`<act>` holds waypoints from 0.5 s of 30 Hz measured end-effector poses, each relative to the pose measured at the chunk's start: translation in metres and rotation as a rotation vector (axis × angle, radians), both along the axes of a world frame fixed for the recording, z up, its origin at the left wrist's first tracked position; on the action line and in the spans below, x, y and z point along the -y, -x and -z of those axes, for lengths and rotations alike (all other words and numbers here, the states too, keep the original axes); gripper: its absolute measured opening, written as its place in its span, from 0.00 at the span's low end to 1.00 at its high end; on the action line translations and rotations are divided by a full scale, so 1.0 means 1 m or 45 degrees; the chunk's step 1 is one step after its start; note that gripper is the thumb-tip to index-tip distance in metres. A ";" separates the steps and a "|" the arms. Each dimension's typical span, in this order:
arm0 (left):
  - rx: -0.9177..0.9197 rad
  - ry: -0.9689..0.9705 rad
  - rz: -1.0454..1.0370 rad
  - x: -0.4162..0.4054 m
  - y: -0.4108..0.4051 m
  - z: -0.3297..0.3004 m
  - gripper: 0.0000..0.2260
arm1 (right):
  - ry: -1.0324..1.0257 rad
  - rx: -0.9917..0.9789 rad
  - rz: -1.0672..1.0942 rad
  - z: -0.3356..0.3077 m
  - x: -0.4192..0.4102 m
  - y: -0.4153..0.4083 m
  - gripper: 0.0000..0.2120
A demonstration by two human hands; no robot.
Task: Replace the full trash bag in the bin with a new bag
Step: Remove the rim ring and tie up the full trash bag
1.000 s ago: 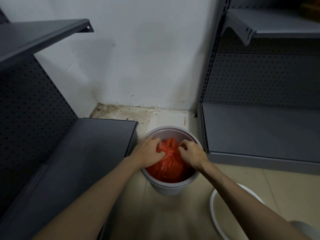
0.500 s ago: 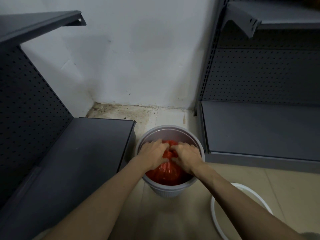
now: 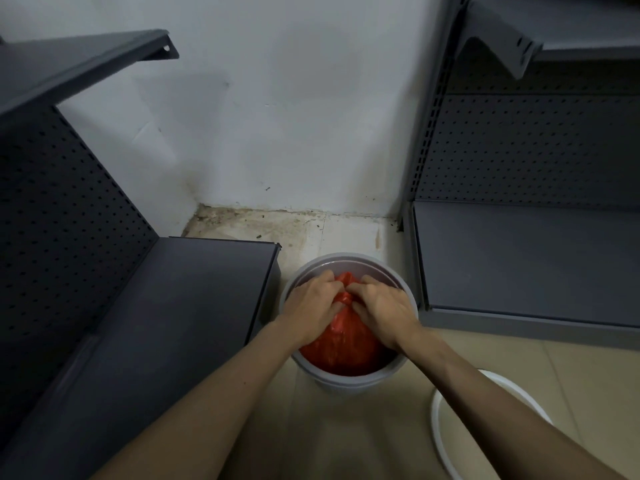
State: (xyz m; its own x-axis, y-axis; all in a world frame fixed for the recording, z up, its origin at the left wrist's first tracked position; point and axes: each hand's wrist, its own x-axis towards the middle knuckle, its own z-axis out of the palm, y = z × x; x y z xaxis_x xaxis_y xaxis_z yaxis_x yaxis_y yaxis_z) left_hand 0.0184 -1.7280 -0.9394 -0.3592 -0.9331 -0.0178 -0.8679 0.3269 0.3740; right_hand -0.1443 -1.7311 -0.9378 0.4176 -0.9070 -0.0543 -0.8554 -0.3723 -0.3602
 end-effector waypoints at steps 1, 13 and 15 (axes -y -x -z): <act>-0.010 0.001 -0.015 -0.001 0.001 -0.009 0.11 | 0.000 -0.009 0.001 -0.009 0.000 0.001 0.12; -0.061 0.049 -0.038 -0.013 0.009 -0.284 0.11 | 0.092 -0.037 0.008 -0.279 -0.013 0.010 0.13; -0.074 0.026 -0.026 -0.014 0.006 -0.356 0.11 | 0.062 -0.018 -0.034 -0.351 -0.011 0.012 0.13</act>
